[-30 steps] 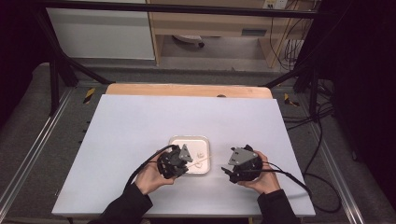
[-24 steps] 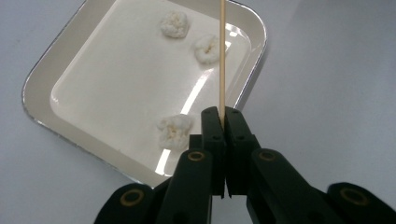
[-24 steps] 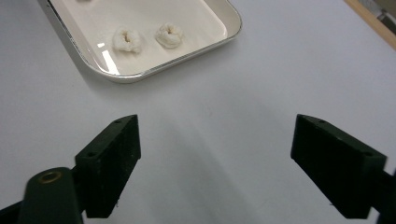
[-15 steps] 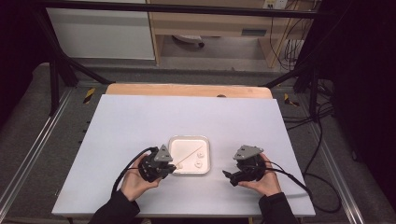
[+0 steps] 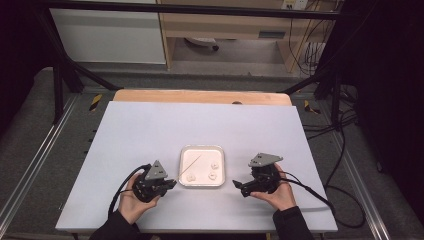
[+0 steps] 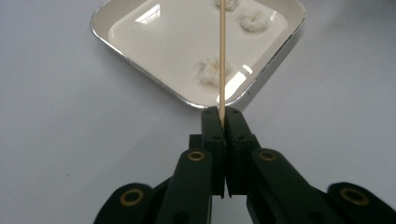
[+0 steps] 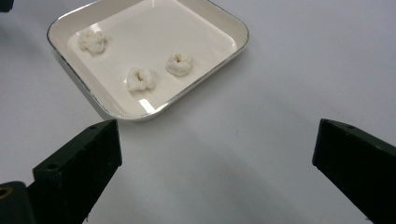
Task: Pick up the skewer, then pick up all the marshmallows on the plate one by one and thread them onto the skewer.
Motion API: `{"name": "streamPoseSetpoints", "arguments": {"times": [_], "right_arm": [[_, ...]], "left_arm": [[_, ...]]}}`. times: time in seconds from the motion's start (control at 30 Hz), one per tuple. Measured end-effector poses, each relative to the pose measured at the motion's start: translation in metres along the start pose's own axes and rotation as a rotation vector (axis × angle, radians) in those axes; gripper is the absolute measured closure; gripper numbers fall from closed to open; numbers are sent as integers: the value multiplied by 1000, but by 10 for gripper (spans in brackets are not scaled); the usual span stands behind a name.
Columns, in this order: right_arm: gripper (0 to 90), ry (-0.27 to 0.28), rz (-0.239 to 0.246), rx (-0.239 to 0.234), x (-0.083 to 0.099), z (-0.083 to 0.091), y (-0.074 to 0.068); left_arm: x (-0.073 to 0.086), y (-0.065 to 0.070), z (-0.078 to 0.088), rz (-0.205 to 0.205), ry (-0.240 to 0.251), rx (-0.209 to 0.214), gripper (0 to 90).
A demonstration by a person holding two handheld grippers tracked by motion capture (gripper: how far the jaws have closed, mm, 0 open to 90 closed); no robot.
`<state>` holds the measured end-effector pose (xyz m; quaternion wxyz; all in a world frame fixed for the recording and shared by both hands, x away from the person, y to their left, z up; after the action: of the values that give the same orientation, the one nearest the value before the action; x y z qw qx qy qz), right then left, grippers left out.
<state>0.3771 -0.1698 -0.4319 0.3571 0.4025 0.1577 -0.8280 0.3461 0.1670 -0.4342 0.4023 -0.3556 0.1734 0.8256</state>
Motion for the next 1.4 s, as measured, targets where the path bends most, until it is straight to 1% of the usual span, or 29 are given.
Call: {"name": "streamPoseSetpoints", "arguments": {"times": [0.07, 0.1, 0.17, 0.23, 0.3, 0.33, 0.4, 0.57, 0.67, 0.73, 0.9, 1.03, 1.13, 1.17, 1.23, 1.27, 1.4], "right_arm": [[19, 4, -8, -1, -1, -1, 0], [18, 4, -13, -1, -4, -3, -1], [16, 0, -12, 2, -8, -5, -3], [16, 7, -16, -5, -13, -7, -5], [16, 11, -20, -13, -16, -10, -6], [16, 12, -16, -13, -18, -11, -7], [16, 22, -22, -15, -21, -14, -8], [16, 27, -39, -14, -28, -22, -10], [16, 35, -52, -12, -33, -26, -11], [20, 45, -59, -12, -36, -29, -12], [29, 49, -84, -8, -41, -37, -10], [53, 58, -100, -2, -45, -44, -9], [87, 69, -110, -24, -48, -51, -10], [101, 65, -116, -31, -48, -54, -10], [138, 53, -114, -40, -49, -59, -10], [159, 43, -106, -50, -49, -61, -11], [225, 2, -80, -52, -47, -73, -14]], "left_arm": [[2, 0, 1, 2, 4, -5, 884], [6, -1, 3, 14, 16, -10, 884], [8, -2, 6, 20, 21, -15, 884], [12, -3, 8, 28, 28, -20, 883], [15, -5, 9, 43, 35, -25, 883], [17, -6, 10, 49, 40, -28, 883], [19, -7, 11, 55, 43, -31, 883], [24, -9, 15, 67, 54, -32, 883], [28, -9, 15, 69, 52, -32, 883], [29, -9, 16, 72, 55, -33, 883], [31, -9, 17, 72, 59, -31, 883], [32, -10, 17, 75, 61, -31, 883], [32, -10, 17, 74, 60, -32, 883], [32, -10, 17, 75, 62, -33, 883], [32, -10, 16, 78, 61, -31, 883], [32, -10, 16, 78, 61, -31, 883], [32, -10, 16, 78, 65, -28, 883]]}}
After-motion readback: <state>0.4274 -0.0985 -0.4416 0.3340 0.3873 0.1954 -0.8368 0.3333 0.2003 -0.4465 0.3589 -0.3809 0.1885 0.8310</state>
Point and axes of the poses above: each handheld gripper's, and its own axes: z roughly backward along the jaws, x roughly out of its underside, y roughly to its right, the point moved 2 cm from there along -z, roughly forward along the jaws, and after that the axes turned 2 degrees about y, right-handed, at the moved point
